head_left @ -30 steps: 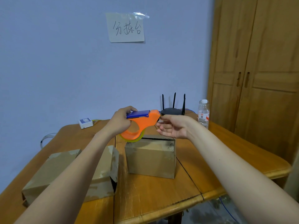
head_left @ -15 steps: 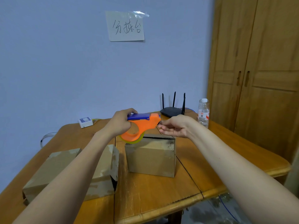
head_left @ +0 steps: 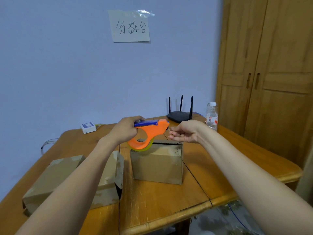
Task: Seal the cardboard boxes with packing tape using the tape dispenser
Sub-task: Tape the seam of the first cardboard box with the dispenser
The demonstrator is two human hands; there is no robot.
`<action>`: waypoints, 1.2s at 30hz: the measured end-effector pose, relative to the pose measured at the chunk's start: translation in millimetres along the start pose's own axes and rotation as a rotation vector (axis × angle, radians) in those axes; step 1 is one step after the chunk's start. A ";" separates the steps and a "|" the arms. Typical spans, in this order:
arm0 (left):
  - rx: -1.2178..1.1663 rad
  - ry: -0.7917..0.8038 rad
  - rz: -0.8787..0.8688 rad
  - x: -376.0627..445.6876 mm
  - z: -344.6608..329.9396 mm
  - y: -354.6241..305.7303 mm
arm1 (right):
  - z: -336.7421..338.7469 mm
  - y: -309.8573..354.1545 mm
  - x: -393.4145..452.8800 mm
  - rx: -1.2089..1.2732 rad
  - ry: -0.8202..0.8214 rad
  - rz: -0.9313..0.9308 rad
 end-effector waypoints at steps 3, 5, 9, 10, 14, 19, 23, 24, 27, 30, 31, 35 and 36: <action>0.026 0.005 -0.015 2.1 -1.5 -3.3 | 3.8 -1.3 -0.9 0.016 -0.012 -0.007; 0.038 0.013 -0.019 3.6 -3.1 -5.5 | 6.9 -1.6 -2.2 0.035 -0.016 -0.008; 0.067 0.021 -0.017 7.2 -4.0 -6.9 | 10.9 2.0 -4.7 0.037 -0.026 -0.005; 0.074 0.025 -0.018 7.8 -4.6 -8.2 | 11.6 2.5 -5.7 0.032 -0.029 -0.004; 0.093 0.024 -0.041 6.8 -4.3 -15.3 | 20.3 3.2 -6.8 0.014 -0.057 0.006; 0.096 0.005 0.015 3.5 10.4 9.6 | 45.3 7.3 -11.8 -0.024 -0.091 0.033; 0.109 0.021 -0.019 8.2 9.0 3.9 | 57.4 0.2 -16.0 -0.002 -0.100 0.021; 0.111 0.024 -0.030 9.4 7.5 1.2 | 60.9 -2.2 -15.9 0.008 -0.106 0.017; 0.119 0.029 -0.057 12.0 2.2 -6.5 | 68.4 -9.2 -16.4 0.032 -0.111 0.010; 0.114 0.041 -0.088 14.4 -6.6 -14.9 | 80.4 -12.2 -16.5 0.038 -0.135 0.026; 0.116 0.044 -0.089 15.0 -7.5 -14.2 | 88.3 -10.7 -16.8 0.037 -0.160 0.041; 0.161 -0.011 -0.065 18.7 8.8 2.6 | 117.5 -7.9 -20.1 -0.001 -0.234 0.105; 0.164 -0.026 -0.065 20.3 12.8 4.0 | 119.1 -12.2 -20.7 -0.005 -0.224 0.103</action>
Point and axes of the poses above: each hand's wrist, its own x-axis towards the middle knuckle, its own z-axis out of the back of the hand, y = z × x, the point moved 9 cm from there along x, towards the middle knuckle
